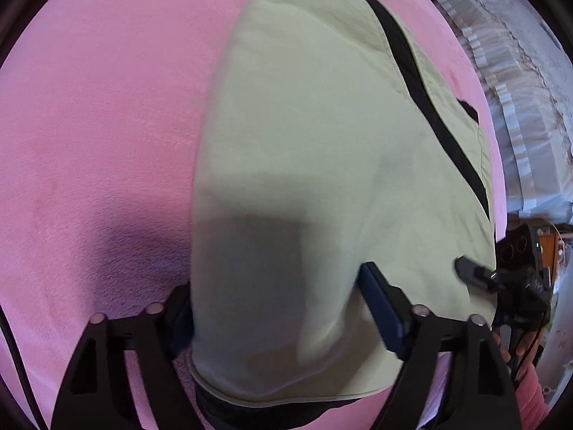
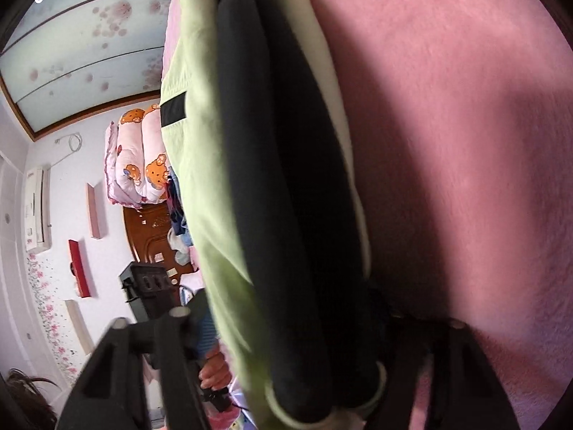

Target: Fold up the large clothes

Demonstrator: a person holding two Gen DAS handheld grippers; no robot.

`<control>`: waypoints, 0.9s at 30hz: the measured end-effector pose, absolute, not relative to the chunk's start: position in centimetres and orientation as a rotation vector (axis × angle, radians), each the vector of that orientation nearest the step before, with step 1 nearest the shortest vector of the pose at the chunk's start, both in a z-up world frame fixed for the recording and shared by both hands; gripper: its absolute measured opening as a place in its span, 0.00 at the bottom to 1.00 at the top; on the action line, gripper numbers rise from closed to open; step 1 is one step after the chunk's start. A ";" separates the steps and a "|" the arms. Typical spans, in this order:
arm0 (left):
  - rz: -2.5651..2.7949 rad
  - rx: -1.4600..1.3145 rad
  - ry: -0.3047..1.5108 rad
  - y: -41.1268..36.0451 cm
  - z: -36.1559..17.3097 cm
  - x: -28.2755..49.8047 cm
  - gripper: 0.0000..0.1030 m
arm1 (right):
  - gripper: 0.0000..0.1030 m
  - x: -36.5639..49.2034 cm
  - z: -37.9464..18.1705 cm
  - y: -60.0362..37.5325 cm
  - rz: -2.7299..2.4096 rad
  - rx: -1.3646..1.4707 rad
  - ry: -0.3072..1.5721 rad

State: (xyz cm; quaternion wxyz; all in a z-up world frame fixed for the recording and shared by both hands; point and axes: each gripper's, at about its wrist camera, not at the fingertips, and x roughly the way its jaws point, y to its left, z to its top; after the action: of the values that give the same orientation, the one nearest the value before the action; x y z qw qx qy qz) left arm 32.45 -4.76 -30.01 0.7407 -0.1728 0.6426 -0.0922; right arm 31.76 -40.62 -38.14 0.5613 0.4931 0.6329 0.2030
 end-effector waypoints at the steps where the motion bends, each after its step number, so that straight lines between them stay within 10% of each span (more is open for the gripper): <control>1: -0.180 -0.388 1.385 -4.6 -29.5 32.1 0.66 | 0.40 31.7 -38.1 -40.7 0.459 1.151 1.491; 10: -0.100 -0.292 1.304 -7.3 -23.9 30.2 0.40 | 0.25 30.7 -30.7 -38.5 0.414 0.942 1.400; 27: -0.148 -0.183 1.300 -1.0 -10.4 18.7 0.35 | 0.22 20.1 -16.2 -22.5 0.508 0.379 1.540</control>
State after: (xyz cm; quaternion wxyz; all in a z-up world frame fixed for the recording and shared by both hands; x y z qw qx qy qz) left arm 18.66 -1.02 -10.41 0.7895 -0.0851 0.6039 -0.0688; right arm 20.11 -22.49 -16.21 0.6730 0.1683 0.6840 0.2256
